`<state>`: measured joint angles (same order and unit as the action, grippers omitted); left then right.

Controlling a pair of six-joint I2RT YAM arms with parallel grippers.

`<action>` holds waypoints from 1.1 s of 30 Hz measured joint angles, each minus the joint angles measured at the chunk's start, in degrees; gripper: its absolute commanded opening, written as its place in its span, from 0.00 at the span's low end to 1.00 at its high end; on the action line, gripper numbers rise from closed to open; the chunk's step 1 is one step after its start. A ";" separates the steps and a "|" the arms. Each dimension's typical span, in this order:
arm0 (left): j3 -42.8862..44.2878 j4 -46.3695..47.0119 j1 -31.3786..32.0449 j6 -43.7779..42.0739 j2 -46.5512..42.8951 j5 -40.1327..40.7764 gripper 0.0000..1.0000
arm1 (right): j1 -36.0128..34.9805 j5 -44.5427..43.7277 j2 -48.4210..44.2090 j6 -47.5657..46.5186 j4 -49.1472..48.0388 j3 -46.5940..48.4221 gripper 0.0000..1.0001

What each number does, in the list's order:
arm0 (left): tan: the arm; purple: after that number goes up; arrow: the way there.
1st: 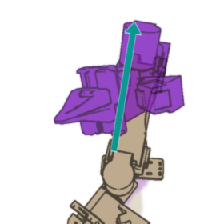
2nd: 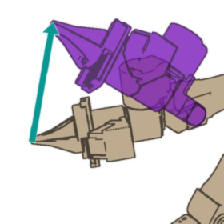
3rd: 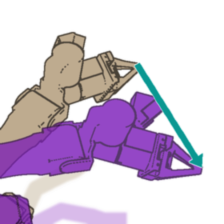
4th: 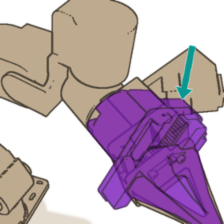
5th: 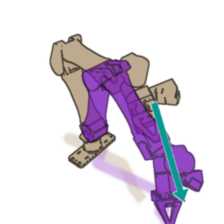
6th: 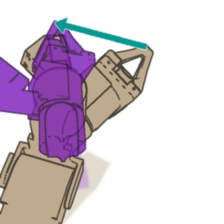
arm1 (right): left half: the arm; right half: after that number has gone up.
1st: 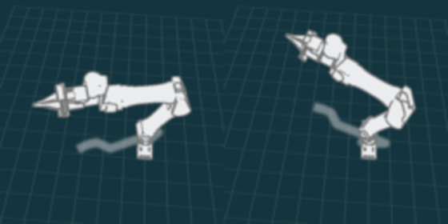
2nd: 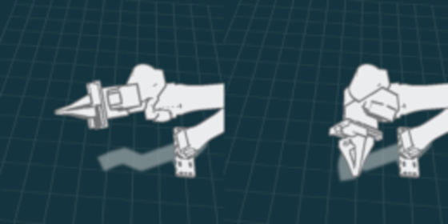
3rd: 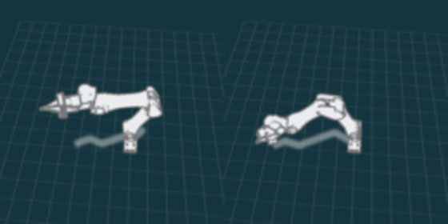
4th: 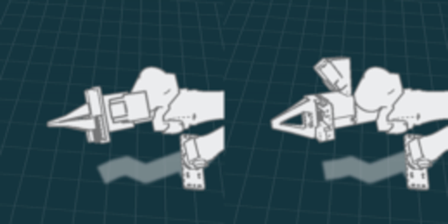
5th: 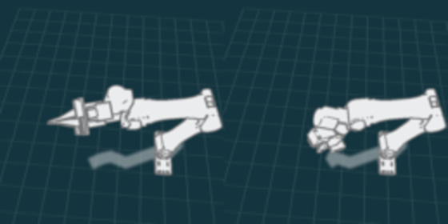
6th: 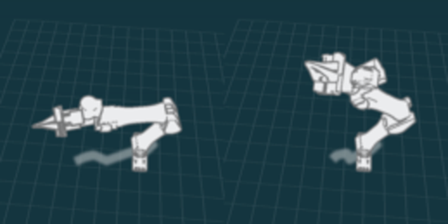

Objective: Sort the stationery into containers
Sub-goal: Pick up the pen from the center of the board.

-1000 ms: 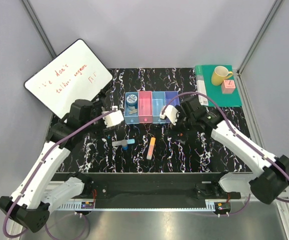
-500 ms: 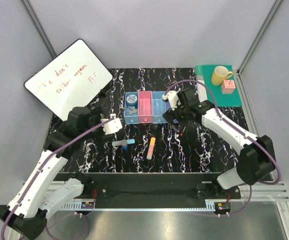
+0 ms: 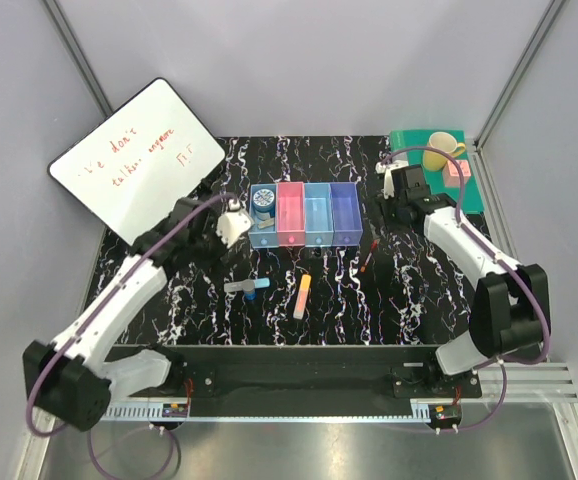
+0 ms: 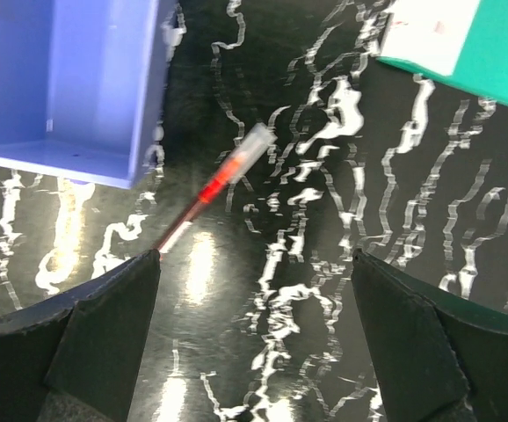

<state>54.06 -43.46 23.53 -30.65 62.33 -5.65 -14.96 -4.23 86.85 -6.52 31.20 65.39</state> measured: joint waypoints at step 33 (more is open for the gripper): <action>12.48 3.82 -11.61 12.26 12.35 -0.61 0.99 | 7.56 6.88 24.15 11.10 -0.13 12.70 0.87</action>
<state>66.54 -39.64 11.92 -18.39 74.67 -6.26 -7.40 2.66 111.00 4.58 31.07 78.08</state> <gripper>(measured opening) 0.987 0.885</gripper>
